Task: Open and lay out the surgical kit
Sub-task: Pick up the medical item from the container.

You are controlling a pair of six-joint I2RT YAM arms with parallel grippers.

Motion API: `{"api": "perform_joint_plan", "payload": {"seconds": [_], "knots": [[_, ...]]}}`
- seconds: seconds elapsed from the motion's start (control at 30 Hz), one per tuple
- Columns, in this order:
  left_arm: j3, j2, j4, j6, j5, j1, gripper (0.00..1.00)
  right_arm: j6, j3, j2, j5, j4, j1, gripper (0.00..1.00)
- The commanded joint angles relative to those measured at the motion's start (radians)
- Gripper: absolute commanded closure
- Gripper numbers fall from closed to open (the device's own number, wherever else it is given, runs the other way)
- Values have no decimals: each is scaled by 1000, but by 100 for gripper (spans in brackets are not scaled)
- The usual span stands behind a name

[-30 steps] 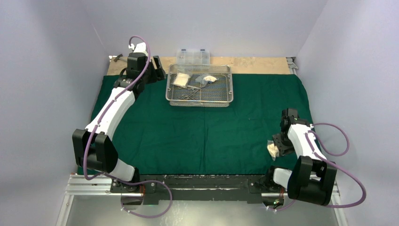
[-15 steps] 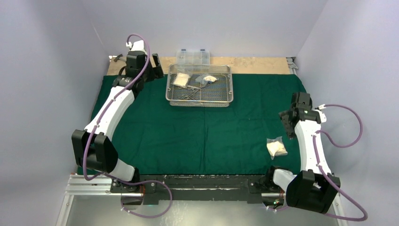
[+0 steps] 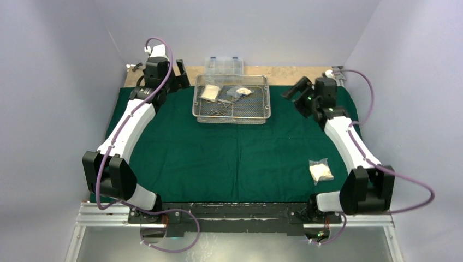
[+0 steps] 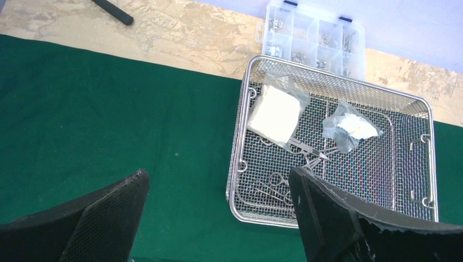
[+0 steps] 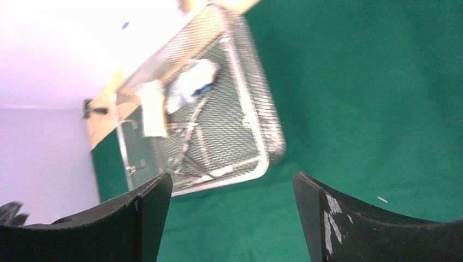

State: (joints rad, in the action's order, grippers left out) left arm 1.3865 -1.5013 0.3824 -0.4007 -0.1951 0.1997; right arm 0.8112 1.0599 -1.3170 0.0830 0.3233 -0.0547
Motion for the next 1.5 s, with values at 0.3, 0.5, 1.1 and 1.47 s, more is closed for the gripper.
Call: {"api": "perform_joint_plan", "payload": {"seconds": [0.3, 0.5, 1.1, 1.47], "knots": [[40, -17, -15, -64, 46, 1, 5, 255, 502, -549, -63, -5, -234, 38], [51, -46, 16, -109, 3, 1, 7, 355, 629, -735, -97, -6, -261, 40], [90, -97, 55, -101, -38, 2, 8, 392, 848, -1024, -18, -50, -282, 47], [94, -102, 61, -81, -59, 1, 8, 346, 898, -1040, -79, -49, -296, 88]]}}
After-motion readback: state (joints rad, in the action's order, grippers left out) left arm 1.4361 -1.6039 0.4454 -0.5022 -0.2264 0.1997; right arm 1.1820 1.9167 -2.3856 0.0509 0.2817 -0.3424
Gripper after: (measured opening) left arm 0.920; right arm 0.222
